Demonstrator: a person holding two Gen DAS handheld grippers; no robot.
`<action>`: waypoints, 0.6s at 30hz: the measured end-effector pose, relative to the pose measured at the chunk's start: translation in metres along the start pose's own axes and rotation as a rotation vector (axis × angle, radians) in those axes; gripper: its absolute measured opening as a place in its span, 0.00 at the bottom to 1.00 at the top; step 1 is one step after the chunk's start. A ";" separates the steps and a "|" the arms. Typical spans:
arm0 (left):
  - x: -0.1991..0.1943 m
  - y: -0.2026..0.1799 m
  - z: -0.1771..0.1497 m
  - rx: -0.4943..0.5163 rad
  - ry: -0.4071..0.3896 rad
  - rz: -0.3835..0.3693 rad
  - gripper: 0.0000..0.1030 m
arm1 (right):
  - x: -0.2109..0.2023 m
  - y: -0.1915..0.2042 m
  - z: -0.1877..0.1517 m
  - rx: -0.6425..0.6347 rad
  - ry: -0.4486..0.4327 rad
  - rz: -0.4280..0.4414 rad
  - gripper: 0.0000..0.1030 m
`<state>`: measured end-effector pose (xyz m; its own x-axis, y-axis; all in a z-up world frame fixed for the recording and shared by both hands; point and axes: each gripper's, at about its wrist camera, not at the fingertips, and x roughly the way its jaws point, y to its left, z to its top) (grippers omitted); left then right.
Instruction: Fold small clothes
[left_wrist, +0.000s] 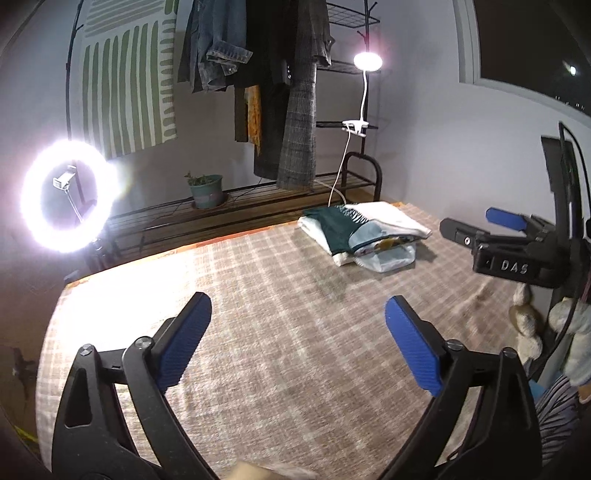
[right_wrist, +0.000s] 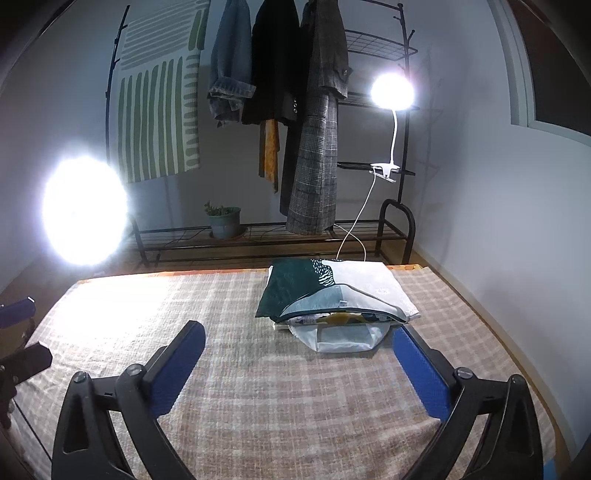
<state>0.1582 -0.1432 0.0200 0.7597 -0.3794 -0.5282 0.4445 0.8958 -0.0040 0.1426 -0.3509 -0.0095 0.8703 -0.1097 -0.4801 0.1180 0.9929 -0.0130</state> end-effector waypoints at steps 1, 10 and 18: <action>0.001 -0.001 -0.001 0.006 0.005 0.004 0.95 | 0.000 0.000 0.000 0.000 0.000 0.000 1.00; -0.003 -0.005 -0.004 0.032 -0.009 0.040 0.99 | 0.005 0.002 -0.002 0.023 0.003 0.006 1.00; -0.005 -0.005 -0.005 0.039 0.000 0.045 1.00 | 0.007 0.005 -0.004 0.007 0.005 0.011 1.00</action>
<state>0.1496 -0.1449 0.0182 0.7792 -0.3389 -0.5272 0.4281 0.9022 0.0529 0.1472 -0.3463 -0.0158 0.8694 -0.0984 -0.4841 0.1119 0.9937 -0.0010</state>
